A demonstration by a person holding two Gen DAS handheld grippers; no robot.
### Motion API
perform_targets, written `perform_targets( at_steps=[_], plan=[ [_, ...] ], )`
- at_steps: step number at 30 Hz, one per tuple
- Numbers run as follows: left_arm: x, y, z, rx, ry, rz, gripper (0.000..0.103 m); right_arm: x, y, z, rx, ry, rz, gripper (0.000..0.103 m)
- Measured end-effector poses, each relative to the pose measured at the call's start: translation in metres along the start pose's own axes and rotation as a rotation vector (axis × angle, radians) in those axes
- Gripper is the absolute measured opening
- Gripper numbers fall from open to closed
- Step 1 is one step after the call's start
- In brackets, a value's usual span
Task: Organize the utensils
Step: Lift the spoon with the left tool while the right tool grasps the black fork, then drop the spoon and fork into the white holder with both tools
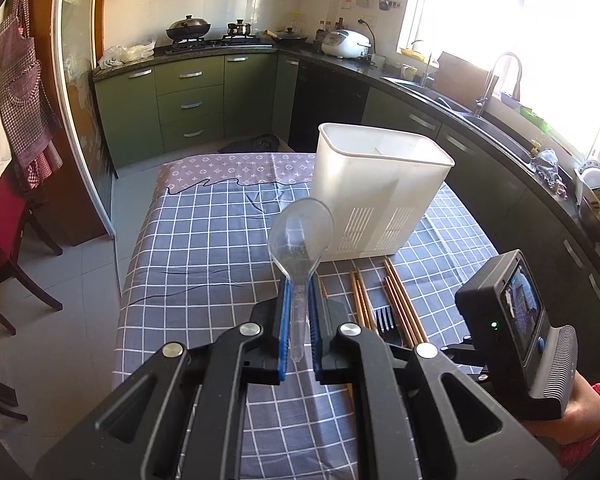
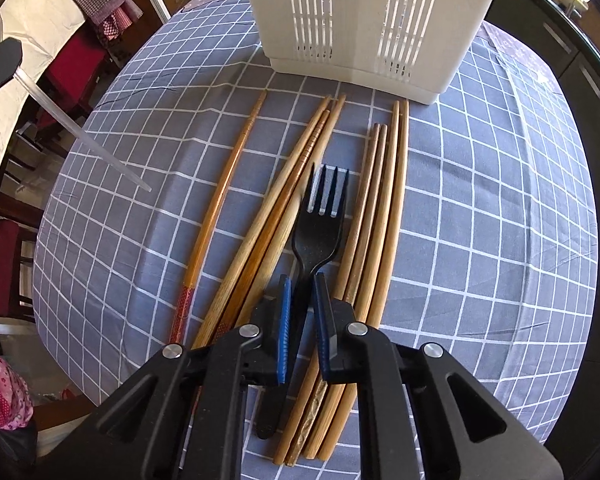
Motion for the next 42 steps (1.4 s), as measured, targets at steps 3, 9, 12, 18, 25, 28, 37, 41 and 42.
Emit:
perform_targets(
  at_steps=[3,9,12,18,25,28,37,41,42],
  plan=[
    [0.001,0.0,0.001,-0.002,-0.01,-0.004,0.009,-0.006,-0.003,0.01,0.036,-0.041,-0.007,0.01],
    [0.004,-0.005,0.007,0.0,-0.027,-0.016,0.009,-0.018,-0.018,0.039,0.118,-0.148,-0.053,0.01],
    [0.007,-0.008,0.013,-0.01,-0.036,-0.017,0.009,-0.025,-0.026,0.059,0.169,-0.216,-0.075,0.01],
    [0.034,-0.027,0.038,-0.05,-0.096,-0.041,0.009,-0.036,-0.043,0.113,0.222,-0.399,-0.108,0.01],
    [0.1,-0.067,0.057,-0.126,-0.27,-0.051,0.009,-0.048,-0.063,0.157,0.233,-0.527,-0.118,0.01],
    [0.124,-0.081,0.044,-0.134,-0.311,-0.039,0.009,-0.054,-0.071,0.163,0.235,-0.549,-0.127,0.01],
    [0.124,-0.099,-0.038,-0.004,-0.104,-0.075,0.009,-0.06,-0.097,0.175,0.228,-0.611,-0.162,0.01],
    [0.115,-0.094,-0.053,0.011,-0.06,-0.092,0.025,-0.045,-0.099,0.19,0.201,-0.652,-0.147,0.01],
    [0.114,-0.094,-0.054,0.01,-0.06,-0.096,0.039,-0.039,-0.098,0.195,0.191,-0.666,-0.14,0.01]
  ],
)
Point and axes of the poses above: each gripper's, at about its wrist camera, not at the fingertips, and z roughly against the way its jaws point, y to its left, x to its top, the point moved 1 cm from there along -z, roughly the way its jaws point, and after that the axes turned 12 degrees about z, right-handed, at the moved point
